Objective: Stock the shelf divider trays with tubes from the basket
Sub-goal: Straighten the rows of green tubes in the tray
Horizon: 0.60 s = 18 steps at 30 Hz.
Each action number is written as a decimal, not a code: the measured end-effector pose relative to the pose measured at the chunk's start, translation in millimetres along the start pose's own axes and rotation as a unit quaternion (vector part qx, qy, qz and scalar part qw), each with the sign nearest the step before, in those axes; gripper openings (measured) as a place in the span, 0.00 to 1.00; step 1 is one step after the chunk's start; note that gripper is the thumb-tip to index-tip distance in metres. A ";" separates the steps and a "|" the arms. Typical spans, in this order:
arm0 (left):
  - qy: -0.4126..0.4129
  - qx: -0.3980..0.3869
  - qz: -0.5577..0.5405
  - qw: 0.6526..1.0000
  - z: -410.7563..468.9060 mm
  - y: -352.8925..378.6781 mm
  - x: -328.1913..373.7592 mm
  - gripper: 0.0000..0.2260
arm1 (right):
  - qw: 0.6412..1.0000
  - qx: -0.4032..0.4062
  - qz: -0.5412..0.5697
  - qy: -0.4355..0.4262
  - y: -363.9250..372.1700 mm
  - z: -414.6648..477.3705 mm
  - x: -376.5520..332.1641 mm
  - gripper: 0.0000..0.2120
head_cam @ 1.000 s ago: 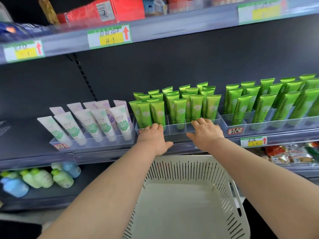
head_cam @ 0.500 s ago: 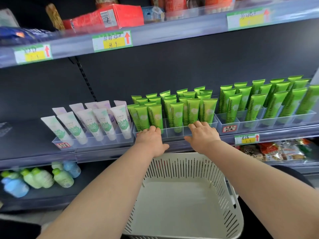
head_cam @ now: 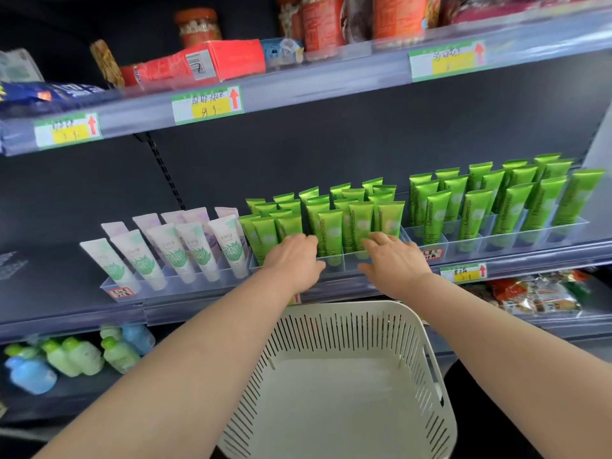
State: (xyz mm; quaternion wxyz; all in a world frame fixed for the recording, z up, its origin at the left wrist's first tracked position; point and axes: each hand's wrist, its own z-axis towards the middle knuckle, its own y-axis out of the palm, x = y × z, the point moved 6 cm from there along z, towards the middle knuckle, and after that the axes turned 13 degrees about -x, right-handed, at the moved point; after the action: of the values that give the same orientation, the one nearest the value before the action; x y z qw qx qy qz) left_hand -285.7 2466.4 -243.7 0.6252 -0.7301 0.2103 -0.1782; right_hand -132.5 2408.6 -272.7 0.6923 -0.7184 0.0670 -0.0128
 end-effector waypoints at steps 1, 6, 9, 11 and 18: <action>0.009 0.030 0.001 0.999 0.6 -10.7 7.1 0.19 | 1.000 0.021 -0.003 0.000 -9.2 -1.3 4.1 0.23; 0.058 0.095 -0.017 0.994 12.8 -50.0 40.6 0.14 | 0.992 0.122 -0.014 0.015 -55.1 -9.1 31.5 0.16; 0.084 0.131 -0.024 0.988 25.8 -69.6 59.8 0.15 | 0.986 0.162 -0.004 0.032 -75.9 -8.1 53.7 0.13; 0.094 0.151 -0.025 0.984 36.3 -79.9 69.6 0.14 | 0.986 0.162 0.009 0.037 -82.6 -1.7 65.5 0.14; 0.079 0.103 -0.017 0.991 83.6 -97.7 89.4 0.11 | 0.993 0.116 -0.022 -0.004 -79.4 30.3 76.6 0.15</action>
State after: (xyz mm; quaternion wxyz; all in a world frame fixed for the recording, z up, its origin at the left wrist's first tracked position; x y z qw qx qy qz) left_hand -158.0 2501.8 -160.3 0.6750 -0.6492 0.2272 -0.2671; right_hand -47.0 2432.5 -200.5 0.7711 -0.6342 0.0465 -0.0324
